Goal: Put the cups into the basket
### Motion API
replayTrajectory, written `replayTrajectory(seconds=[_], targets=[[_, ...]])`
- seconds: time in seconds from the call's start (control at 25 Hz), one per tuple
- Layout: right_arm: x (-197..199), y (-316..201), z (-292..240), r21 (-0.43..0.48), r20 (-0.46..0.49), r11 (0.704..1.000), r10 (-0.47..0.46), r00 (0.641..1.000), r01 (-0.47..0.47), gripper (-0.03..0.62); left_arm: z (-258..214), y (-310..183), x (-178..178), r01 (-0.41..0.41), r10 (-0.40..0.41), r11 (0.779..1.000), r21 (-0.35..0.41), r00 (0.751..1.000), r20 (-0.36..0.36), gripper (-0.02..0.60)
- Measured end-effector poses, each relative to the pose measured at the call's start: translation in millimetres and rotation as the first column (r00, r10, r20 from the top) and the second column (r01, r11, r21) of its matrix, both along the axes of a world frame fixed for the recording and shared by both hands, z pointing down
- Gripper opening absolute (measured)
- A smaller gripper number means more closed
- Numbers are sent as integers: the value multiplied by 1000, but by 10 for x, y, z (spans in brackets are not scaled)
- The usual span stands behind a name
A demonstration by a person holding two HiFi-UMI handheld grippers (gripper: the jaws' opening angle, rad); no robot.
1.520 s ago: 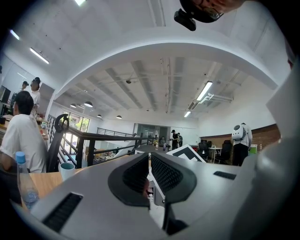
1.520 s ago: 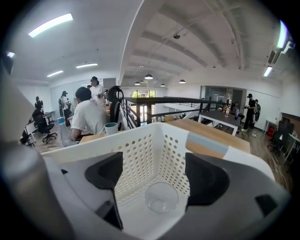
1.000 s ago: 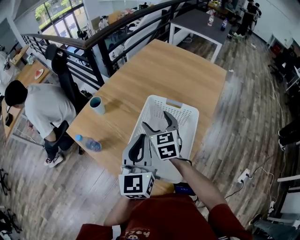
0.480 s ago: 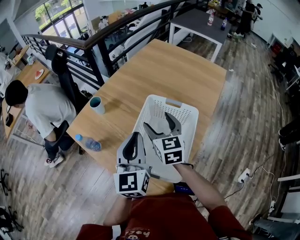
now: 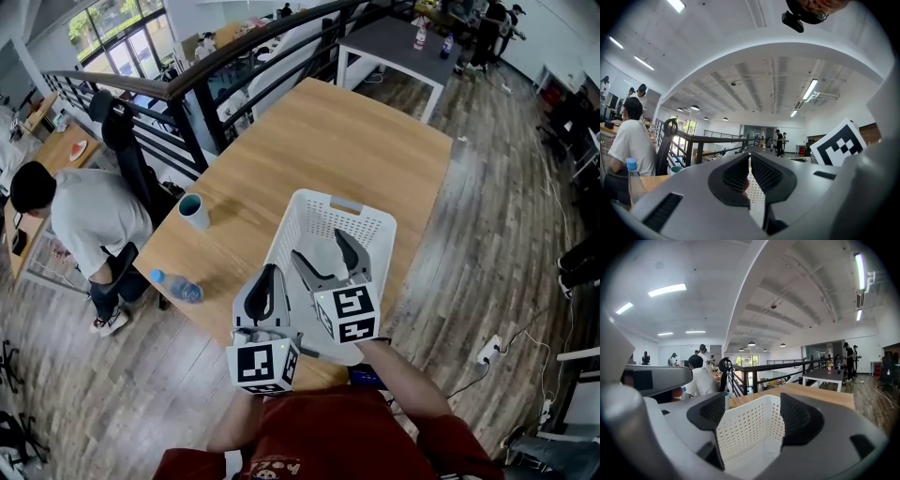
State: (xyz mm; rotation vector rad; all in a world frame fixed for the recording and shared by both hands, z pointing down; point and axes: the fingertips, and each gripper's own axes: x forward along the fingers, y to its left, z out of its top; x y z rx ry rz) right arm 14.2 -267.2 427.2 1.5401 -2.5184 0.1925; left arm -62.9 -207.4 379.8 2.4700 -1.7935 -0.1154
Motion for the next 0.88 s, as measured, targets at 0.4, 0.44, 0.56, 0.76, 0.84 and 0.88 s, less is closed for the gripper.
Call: replayTrajectory(seconds=[0.4,0.44,0.56,0.76,0.84,0.88], targets=[[158,167,-178,54,78,998,39,996,-43,311,23,6,9,-1,1,1000,-3,1000,6,21],[174,180,-202,62,83,997,39,996,-45,304,28,9,11,-1,1,1000,-3,1000,6,21],[225,223,-281,79,98,996,37,995,-44,293,25,19,24,-1,1,1000,-1,1000,7,21],[306,330,-429,122,97,991,38,995,-50,251,11,20,23,-3,3,1000,2,1000,12,21],[338,372,-475,138,101,989,37,994,-51,241,24,20,31,-3,2,1000,1,1000,12,21],[357,386,-489,139,107,989,35,994,-50,239,29,21,40,-3,3,1000,0,1000,12,21]])
